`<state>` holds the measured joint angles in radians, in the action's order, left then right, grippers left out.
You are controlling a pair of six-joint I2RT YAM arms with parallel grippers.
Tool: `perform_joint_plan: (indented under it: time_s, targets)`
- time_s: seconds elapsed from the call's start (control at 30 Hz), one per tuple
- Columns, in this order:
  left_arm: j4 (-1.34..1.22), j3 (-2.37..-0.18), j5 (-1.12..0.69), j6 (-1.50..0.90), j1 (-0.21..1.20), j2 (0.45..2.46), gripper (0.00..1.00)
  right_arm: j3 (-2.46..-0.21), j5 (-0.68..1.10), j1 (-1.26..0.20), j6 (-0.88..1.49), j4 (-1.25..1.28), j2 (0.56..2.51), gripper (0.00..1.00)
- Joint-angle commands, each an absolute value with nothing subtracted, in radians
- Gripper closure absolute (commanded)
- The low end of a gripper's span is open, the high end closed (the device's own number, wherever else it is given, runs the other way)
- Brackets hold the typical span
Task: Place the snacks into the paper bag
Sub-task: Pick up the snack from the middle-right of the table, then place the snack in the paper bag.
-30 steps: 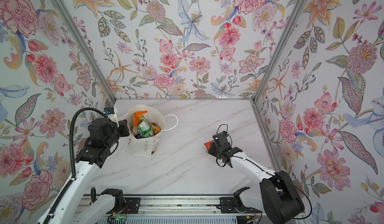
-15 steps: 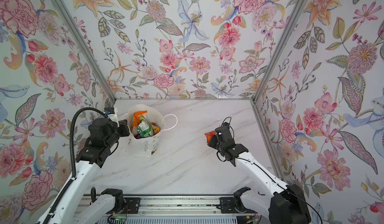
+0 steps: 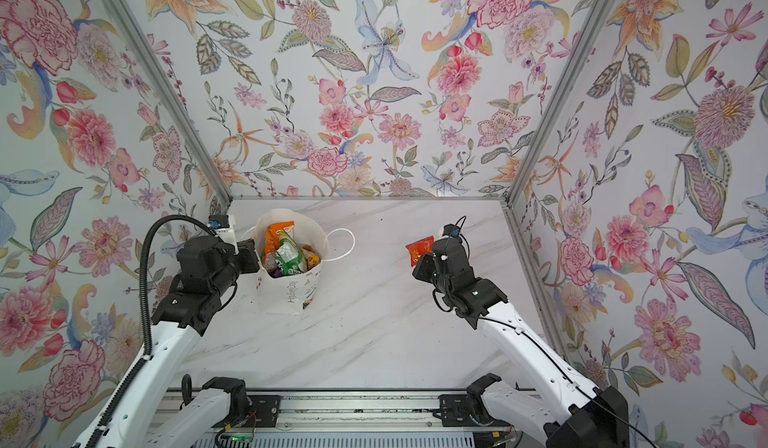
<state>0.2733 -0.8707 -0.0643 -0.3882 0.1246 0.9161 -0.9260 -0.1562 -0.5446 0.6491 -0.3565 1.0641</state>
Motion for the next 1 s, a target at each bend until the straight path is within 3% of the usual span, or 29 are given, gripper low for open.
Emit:
perform_joint_plan:
  time_s: [0.0, 0.57, 0.97]
  targets:
    - [0.247, -0.859, -0.062, -0.371, 0.130, 0.914, 1.00, -1.003, -0.207, -0.583, 0.597, -0.375, 1.067, 1.00]
    - [0.251, -0.861, -0.063, -0.370, 0.125, 0.919, 1.00, -1.411, -0.347, -0.868, 0.368, -0.338, 1.237, 1.00]
    - [0.249, -0.859, -0.066, -0.368, 0.125, 0.908, 1.00, -1.752, -0.109, -0.979, 0.315, -0.371, 1.601, 1.00]
